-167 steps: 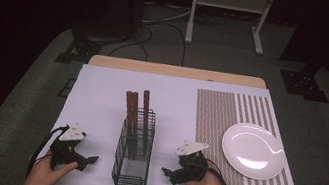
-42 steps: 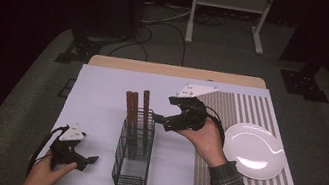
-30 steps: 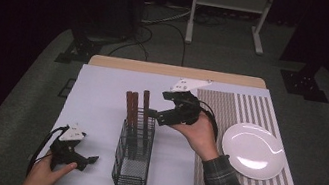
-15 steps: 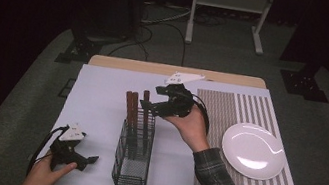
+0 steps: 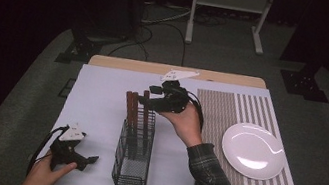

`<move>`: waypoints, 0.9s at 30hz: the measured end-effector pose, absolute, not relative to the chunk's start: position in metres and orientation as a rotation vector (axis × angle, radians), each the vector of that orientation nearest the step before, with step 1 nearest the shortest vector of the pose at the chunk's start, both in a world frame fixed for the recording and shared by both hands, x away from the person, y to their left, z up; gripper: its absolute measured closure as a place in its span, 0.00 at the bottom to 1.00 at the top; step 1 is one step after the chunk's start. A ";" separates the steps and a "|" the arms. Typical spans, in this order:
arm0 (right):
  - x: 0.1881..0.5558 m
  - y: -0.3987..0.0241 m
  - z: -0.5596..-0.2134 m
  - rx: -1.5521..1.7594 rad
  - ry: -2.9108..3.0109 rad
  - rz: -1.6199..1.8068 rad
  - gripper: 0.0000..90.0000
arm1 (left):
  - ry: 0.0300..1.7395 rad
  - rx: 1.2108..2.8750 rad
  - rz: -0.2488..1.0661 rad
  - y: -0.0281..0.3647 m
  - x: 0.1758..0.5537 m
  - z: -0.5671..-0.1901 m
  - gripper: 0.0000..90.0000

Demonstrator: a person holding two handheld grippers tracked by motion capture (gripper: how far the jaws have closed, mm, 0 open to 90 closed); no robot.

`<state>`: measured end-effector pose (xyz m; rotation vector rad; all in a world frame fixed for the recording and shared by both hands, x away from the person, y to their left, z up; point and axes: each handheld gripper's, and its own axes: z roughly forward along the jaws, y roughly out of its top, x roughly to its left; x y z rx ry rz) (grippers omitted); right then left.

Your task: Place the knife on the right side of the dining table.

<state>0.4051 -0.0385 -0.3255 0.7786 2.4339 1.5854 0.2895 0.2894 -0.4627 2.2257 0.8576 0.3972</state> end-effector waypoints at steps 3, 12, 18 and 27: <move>0.406 -0.038 -0.326 0.775 2.438 1.565 0.51 | 0.857 2.226 0.397 0.289 0.289 -0.463 0.00; 0.399 -0.040 -0.323 0.732 2.450 1.571 0.73 | 0.858 2.225 0.397 0.289 0.289 -0.463 0.00; 0.396 -0.045 -0.321 0.740 2.452 1.598 0.75 | 0.858 2.225 0.396 0.289 0.289 -0.463 0.00; 0.382 -0.051 -0.315 0.700 2.456 1.626 0.77 | 0.859 2.226 0.396 0.289 0.289 -0.463 0.00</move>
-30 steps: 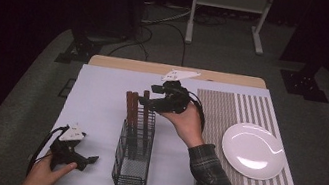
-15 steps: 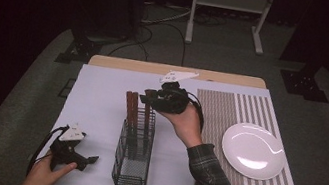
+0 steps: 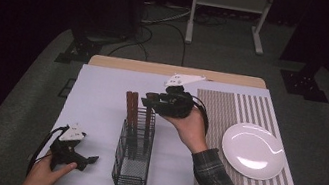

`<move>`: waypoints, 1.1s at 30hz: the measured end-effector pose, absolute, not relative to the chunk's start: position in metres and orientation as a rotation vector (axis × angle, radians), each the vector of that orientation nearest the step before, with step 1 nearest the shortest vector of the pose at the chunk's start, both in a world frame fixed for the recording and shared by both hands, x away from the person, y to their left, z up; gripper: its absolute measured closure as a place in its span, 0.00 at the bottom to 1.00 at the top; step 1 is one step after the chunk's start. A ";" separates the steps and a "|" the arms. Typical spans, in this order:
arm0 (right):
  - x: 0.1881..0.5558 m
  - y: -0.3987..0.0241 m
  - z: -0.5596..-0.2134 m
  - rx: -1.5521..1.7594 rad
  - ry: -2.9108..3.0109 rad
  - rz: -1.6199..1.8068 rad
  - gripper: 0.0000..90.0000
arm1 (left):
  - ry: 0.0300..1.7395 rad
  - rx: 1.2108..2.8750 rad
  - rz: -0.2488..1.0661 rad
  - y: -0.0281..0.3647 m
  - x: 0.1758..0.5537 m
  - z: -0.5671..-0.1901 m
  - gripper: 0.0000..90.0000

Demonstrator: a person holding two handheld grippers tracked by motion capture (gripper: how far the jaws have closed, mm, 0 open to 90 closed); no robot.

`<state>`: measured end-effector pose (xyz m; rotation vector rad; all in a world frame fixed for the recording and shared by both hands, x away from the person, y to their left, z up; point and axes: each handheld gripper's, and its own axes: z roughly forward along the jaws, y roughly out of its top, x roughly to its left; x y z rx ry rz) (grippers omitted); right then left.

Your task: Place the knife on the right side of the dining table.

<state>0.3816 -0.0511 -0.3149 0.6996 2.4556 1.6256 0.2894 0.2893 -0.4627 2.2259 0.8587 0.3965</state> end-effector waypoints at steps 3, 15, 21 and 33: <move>0.378 -0.053 -0.313 0.684 2.458 1.630 0.77 | 0.858 2.226 0.397 0.289 0.289 -0.463 0.00; 0.373 -0.053 -0.310 0.667 2.495 1.697 0.81 | 0.859 2.227 0.395 0.289 0.289 -0.463 0.00; 0.372 -0.051 -0.309 0.653 2.506 1.726 0.83 | 0.859 2.227 0.396 0.289 0.289 -0.463 0.00; 0.371 -0.046 -0.306 0.619 2.511 1.747 0.85 | 0.858 2.226 0.398 0.289 0.289 -0.463 0.00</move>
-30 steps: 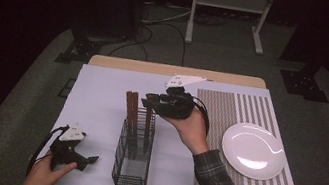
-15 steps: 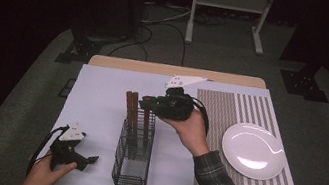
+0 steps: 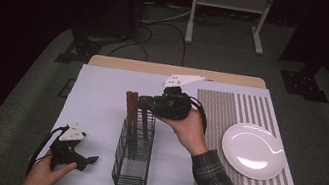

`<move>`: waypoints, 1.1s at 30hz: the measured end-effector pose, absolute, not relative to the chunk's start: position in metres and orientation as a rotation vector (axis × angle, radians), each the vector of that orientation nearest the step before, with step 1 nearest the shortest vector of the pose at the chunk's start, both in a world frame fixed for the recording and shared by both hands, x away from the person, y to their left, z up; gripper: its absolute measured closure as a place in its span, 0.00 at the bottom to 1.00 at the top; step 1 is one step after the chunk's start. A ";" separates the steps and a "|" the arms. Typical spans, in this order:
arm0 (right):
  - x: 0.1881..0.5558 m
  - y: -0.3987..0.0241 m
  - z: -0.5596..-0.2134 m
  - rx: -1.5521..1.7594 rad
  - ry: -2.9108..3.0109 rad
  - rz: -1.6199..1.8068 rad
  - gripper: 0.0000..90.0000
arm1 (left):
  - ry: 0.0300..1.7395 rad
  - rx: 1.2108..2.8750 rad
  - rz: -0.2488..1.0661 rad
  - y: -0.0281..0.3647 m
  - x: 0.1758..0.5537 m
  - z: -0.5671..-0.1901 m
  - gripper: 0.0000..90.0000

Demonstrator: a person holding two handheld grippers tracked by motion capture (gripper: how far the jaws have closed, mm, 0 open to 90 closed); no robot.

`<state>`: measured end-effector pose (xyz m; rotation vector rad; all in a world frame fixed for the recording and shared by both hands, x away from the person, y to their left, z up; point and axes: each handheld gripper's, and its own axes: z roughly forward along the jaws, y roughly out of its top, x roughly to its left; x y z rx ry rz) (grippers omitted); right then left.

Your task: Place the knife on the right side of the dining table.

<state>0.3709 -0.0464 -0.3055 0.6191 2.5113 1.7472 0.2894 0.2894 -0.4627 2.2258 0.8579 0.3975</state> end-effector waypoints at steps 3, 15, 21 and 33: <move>0.371 -0.046 -0.305 0.620 2.504 1.753 0.85 | 0.858 2.225 0.397 0.289 0.289 -0.463 0.00; 0.372 -0.049 -0.297 0.622 2.471 1.781 0.86 | 0.858 2.228 0.396 0.289 0.289 -0.463 0.00; 0.371 -0.050 -0.290 0.617 2.444 1.795 0.86 | 0.858 2.228 0.396 0.289 0.289 -0.463 0.00; 0.369 -0.057 -0.270 0.598 2.389 1.820 0.86 | 0.858 2.228 0.396 0.289 0.289 -0.463 0.00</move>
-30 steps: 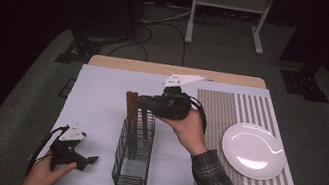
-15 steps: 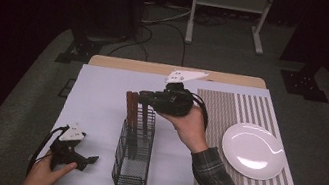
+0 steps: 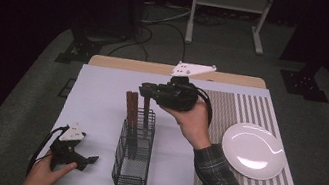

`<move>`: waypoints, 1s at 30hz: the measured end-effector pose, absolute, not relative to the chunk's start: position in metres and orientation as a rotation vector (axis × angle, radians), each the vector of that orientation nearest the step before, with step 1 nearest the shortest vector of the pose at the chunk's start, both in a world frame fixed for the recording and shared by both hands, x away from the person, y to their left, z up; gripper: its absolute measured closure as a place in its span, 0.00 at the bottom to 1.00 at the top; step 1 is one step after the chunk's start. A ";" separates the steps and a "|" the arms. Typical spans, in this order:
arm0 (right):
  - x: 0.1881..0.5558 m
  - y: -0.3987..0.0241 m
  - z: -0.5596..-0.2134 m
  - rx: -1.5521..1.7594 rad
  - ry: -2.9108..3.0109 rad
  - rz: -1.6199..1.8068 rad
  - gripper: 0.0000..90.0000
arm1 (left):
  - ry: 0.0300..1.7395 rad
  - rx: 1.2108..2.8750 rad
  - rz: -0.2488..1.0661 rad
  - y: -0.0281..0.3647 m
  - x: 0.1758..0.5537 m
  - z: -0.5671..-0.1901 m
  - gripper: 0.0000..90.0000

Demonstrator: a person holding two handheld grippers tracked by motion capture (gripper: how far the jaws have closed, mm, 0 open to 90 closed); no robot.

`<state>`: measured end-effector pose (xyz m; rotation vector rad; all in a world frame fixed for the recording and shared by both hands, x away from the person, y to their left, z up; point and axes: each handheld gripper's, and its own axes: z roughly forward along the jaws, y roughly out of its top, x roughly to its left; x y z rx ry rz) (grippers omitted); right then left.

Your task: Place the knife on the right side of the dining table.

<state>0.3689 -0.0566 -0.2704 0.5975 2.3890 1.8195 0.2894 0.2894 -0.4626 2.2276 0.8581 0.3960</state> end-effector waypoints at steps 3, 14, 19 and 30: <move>0.369 -0.059 -0.264 0.594 2.375 1.827 0.86 | 0.858 2.228 0.395 0.289 0.289 -0.463 0.00; 0.366 -0.067 -0.242 0.575 2.318 1.845 0.86 | 0.858 2.228 0.396 0.289 0.289 -0.463 0.00; 0.367 -0.073 -0.235 0.582 2.289 1.856 0.86 | 0.857 2.229 0.396 0.289 0.289 -0.463 0.00; 0.367 -0.087 -0.221 0.592 2.234 1.862 0.86 | 0.859 2.228 0.394 0.289 0.289 -0.463 0.00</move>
